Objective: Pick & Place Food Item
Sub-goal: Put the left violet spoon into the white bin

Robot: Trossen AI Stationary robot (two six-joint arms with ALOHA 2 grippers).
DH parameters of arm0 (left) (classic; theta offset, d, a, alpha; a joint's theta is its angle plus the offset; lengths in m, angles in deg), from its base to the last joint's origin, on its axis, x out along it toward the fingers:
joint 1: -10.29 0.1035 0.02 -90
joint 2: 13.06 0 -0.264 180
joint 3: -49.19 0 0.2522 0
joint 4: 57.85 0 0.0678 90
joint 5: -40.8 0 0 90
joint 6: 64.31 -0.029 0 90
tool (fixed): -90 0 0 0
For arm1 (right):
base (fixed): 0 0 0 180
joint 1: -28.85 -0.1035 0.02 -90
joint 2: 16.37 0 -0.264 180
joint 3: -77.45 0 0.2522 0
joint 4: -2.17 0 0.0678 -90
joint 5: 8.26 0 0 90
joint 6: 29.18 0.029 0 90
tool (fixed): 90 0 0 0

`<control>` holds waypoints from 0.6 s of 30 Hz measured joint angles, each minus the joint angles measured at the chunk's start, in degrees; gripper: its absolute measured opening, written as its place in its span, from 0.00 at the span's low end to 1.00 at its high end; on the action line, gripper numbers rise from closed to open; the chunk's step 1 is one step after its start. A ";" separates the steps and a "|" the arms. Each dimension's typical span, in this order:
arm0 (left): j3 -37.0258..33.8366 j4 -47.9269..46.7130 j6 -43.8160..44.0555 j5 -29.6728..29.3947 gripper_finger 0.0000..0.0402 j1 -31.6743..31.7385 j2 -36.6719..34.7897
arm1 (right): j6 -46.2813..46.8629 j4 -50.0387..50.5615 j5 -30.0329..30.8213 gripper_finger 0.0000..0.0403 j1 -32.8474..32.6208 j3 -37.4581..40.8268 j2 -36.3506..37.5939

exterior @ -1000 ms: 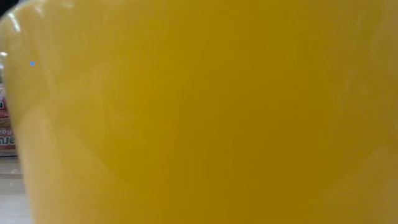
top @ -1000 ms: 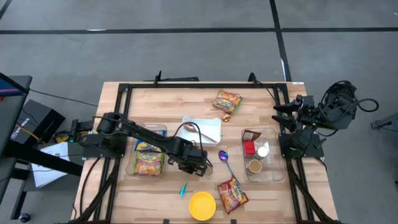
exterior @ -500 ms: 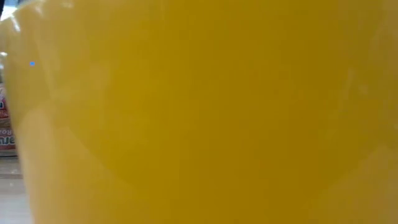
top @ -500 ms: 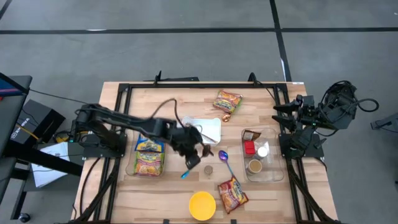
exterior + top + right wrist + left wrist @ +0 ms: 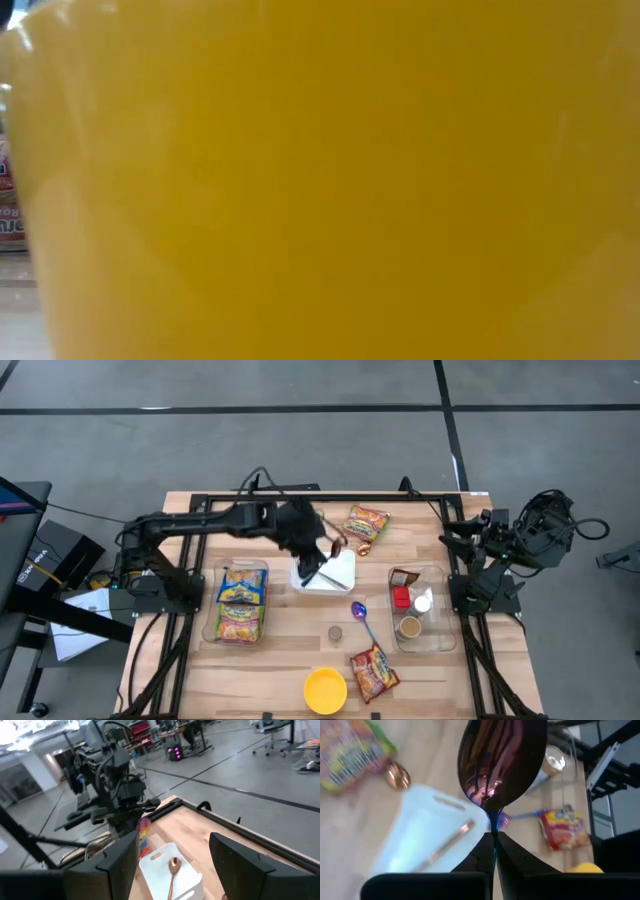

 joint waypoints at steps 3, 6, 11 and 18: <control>2.50 0.09 -3.16 1.94 0.00 2.98 0.96 | 1.45 -0.06 1.60 0.58 0.00 0.00 0.00; 3.82 -0.30 -4.59 2.83 0.00 4.64 2.25 | 2.45 -0.15 2.57 0.58 0.00 0.00 0.00; 3.90 -1.72 -7.47 3.81 0.00 4.41 5.49 | 2.52 -0.45 3.48 0.58 0.00 0.00 0.00; 3.86 -2.15 -9.58 3.78 0.00 3.67 12.15 | 2.55 -1.20 4.97 0.58 0.00 0.00 -0.02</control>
